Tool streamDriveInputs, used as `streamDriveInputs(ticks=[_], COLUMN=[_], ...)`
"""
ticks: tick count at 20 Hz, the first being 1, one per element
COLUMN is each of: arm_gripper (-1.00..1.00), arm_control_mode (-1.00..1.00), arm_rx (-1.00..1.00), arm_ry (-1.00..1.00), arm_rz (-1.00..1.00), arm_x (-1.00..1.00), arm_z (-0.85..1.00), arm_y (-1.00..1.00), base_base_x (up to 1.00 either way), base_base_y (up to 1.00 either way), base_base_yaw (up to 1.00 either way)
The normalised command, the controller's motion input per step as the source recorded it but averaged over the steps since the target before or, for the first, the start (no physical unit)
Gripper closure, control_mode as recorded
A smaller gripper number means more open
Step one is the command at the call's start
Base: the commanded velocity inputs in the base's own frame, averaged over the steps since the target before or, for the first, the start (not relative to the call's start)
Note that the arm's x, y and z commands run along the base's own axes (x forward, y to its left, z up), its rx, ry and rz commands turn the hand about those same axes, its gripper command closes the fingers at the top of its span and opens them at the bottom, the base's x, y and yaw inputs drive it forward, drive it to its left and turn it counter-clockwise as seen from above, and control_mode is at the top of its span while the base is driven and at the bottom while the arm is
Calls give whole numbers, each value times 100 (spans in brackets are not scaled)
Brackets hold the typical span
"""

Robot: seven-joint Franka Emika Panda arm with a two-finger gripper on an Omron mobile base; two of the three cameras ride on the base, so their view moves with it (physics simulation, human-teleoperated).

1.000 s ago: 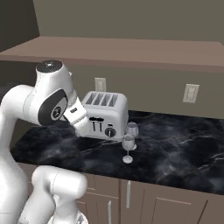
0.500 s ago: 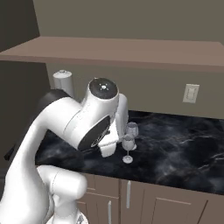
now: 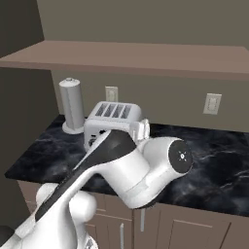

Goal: Retrieve the wine glasses from the counter and place one next to each plate.

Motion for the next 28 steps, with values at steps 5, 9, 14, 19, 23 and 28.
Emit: streamDriveInputs(ticks=[5,9,14,19,23,28], arm_gripper=[-100,-100,-100,-100,-100,-100], arm_control_mode=[-100,-100,-100,-100,-100,-100], arm_rx=[46,37,34,17,3,0], arm_ry=[0,13,18,25,13,1], arm_rz=[-15,-3,6,5,3,1], arm_x=[1,27,44,25,26,9], arm_z=[-30,-30,-31,-19,-29,-33], arm_y=[-32,-8,0,-7,-10,-4], base_base_x=[0,0,0,0,0,0], base_base_y=[0,0,0,0,0,0], base_base_yaw=[0,0,0,0,0,0])
